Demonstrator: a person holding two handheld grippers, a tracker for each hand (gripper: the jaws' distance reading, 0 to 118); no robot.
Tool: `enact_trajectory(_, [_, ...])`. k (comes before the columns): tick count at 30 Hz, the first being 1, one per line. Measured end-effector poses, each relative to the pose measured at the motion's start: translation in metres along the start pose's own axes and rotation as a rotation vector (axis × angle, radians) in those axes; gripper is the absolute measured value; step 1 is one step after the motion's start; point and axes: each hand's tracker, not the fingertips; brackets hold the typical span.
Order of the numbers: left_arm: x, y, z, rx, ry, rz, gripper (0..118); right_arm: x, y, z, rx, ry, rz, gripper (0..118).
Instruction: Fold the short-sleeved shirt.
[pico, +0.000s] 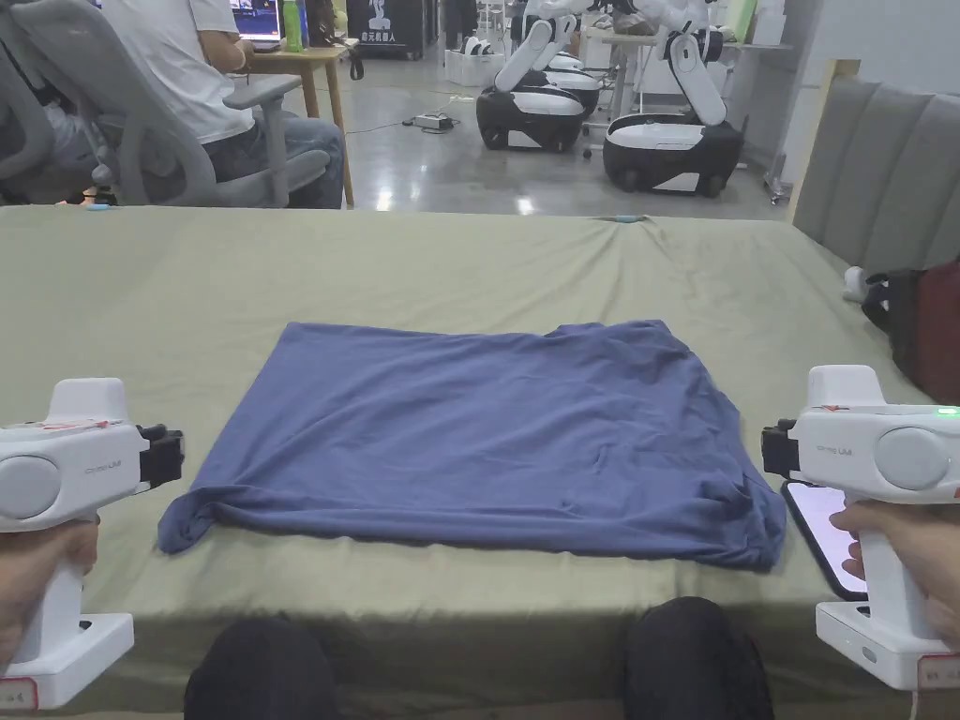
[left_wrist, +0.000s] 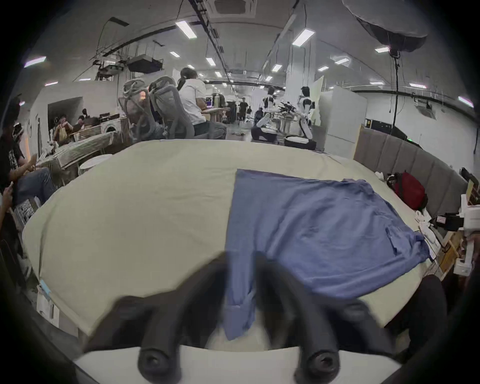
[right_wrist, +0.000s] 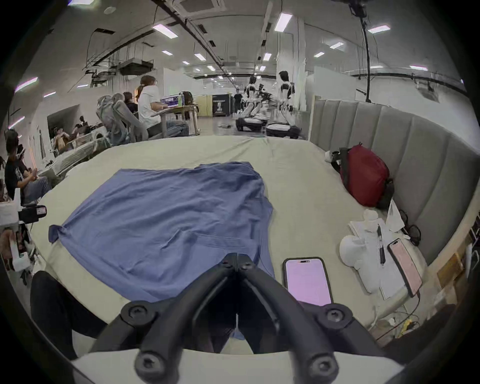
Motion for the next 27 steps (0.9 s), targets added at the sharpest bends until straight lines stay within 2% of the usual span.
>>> enact_trajectory(1, [0.001,0.000,-0.002,-0.007,-0.004,-0.002,43,0.002,0.000,-0.001,-0.001,0.003,-0.002,0])
enact_trajectory(3, [0.002,-0.004,-0.012,-0.064,0.003,-0.018,116,-0.003,-0.003,0.004,0.002,-0.005,0.011,0])
enact_trajectory(4, [0.006,-0.007,-0.010,-0.078,0.016,-0.025,118,-0.003,-0.005,0.003,-0.001,-0.012,0.016,0])
enact_trajectory(6, [0.009,-0.011,-0.014,-0.077,0.021,-0.033,102,-0.006,-0.008,0.004,-0.005,-0.020,0.027,0])
enact_trajectory(10, [0.018,-0.022,-0.020,-0.139,0.050,-0.043,98,-0.009,-0.015,0.000,-0.031,-0.029,0.030,0])
enact_trajectory(13, [0.025,-0.029,-0.018,-0.175,0.043,-0.069,78,-0.010,-0.019,-0.002,-0.051,-0.027,0.028,0])
enact_trajectory(14, [0.028,-0.032,-0.018,-0.185,0.049,-0.081,69,-0.010,-0.020,-0.003,-0.055,-0.027,0.028,0])
enact_trajectory(15, [0.030,-0.035,-0.019,-0.197,0.064,-0.091,53,-0.010,-0.021,-0.003,-0.059,-0.028,0.030,0])
enact_trajectory(17, [0.030,-0.038,-0.017,-0.205,0.056,-0.085,9,-0.011,-0.022,-0.003,-0.064,-0.027,0.034,0])
enact_trajectory(18, [0.031,-0.040,-0.015,-0.202,-0.001,-0.049,3,-0.006,-0.022,-0.010,-0.071,-0.022,0.030,0])
enact_trajectory(19, [0.033,-0.040,-0.011,-0.173,-0.032,-0.029,3,-0.002,-0.022,-0.015,-0.072,-0.020,0.030,0])
enact_trajectory(22, [0.035,-0.035,-0.009,-0.174,0.014,-0.054,3,-0.002,-0.023,-0.017,-0.076,-0.023,0.030,3])
enact_trajectory(23, [0.036,-0.034,-0.008,-0.176,0.014,-0.057,3,-0.002,-0.023,-0.018,-0.077,-0.024,0.031,18])
enact_trajectory(24, [0.034,-0.031,-0.008,-0.174,0.016,-0.060,3,-0.001,-0.024,-0.020,-0.079,-0.025,0.032,66])
enact_trajectory(25, [0.034,-0.028,-0.007,-0.171,0.012,-0.058,3,0.000,-0.024,-0.022,-0.078,-0.026,0.035,101])
enact_trajectory(26, [0.034,-0.027,-0.005,-0.167,0.010,-0.057,3,0.001,-0.026,-0.025,-0.077,-0.023,0.038,118])
enact_trajectory(27, [0.035,-0.026,-0.003,-0.160,0.009,-0.055,3,0.002,-0.029,-0.030,-0.077,-0.022,0.036,108])
